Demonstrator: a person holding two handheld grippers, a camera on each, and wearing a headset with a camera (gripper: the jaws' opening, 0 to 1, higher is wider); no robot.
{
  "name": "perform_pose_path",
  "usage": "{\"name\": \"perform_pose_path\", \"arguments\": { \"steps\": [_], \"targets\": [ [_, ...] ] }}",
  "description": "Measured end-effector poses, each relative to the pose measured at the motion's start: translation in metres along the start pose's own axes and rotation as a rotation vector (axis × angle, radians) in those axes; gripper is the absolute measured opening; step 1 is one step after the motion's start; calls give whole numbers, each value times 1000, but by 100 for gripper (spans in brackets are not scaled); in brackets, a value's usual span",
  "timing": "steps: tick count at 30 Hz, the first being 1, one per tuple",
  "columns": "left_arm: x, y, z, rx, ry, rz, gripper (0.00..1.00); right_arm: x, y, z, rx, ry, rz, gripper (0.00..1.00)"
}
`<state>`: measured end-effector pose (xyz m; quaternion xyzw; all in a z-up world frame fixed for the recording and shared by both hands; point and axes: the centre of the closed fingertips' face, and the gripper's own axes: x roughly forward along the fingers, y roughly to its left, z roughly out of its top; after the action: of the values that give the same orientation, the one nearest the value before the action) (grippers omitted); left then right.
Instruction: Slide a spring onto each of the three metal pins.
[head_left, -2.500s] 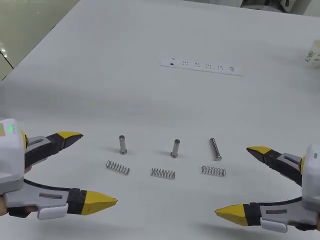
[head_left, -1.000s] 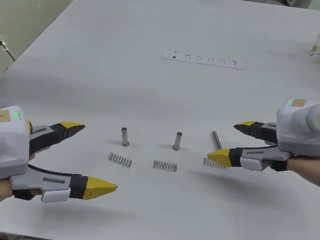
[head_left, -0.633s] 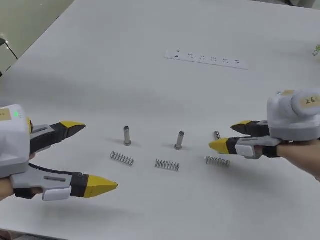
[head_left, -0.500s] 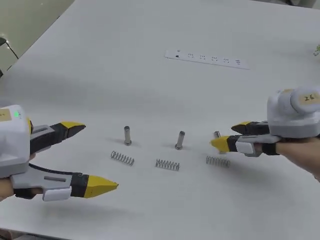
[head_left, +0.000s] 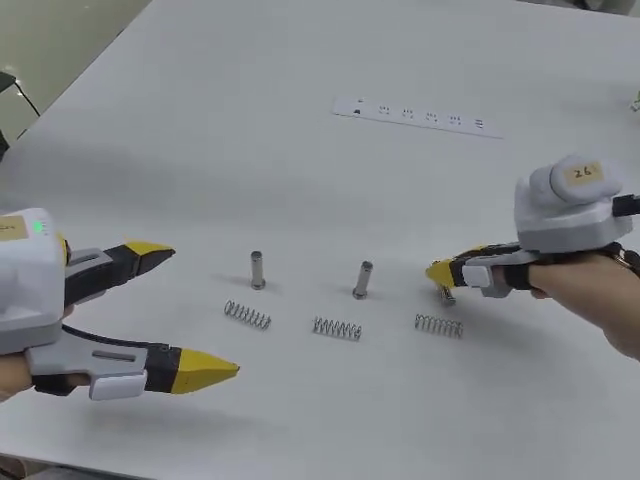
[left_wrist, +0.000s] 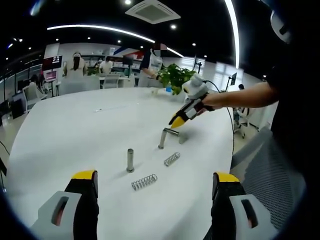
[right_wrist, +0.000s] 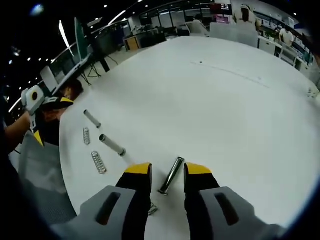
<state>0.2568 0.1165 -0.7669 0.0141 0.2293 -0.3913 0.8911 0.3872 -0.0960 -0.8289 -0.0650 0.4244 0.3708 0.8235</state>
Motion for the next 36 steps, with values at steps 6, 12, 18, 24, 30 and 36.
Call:
{"name": "perform_pose_path", "arguments": {
  "steps": [6, 12, 18, 24, 30, 36],
  "targets": [
    [-1, 1, -2, 5, 9, 1, 93, 5, -7, -4, 37, 31, -16, 20],
    [0, 0, -1, 6, 8, 0, 92, 7, -8, -5, 55, 47, -19, 17],
    [0, 0, 1, 10, 10, -4, 92, 10, -7, -6, 81, 70, -26, 15],
    [0, 0, 0, 12, 11, -6, 92, 12, -9, -7, 101, 79, -30, 14],
    [1, -2, 1, 16, 10, -18, 91, 15, -10, -8, 111, 89, -39, 13],
    [1, -2, 0, 13, 12, -18, 91, 17, -10, -12, 86, 113, -48, 10]
  ]
}}
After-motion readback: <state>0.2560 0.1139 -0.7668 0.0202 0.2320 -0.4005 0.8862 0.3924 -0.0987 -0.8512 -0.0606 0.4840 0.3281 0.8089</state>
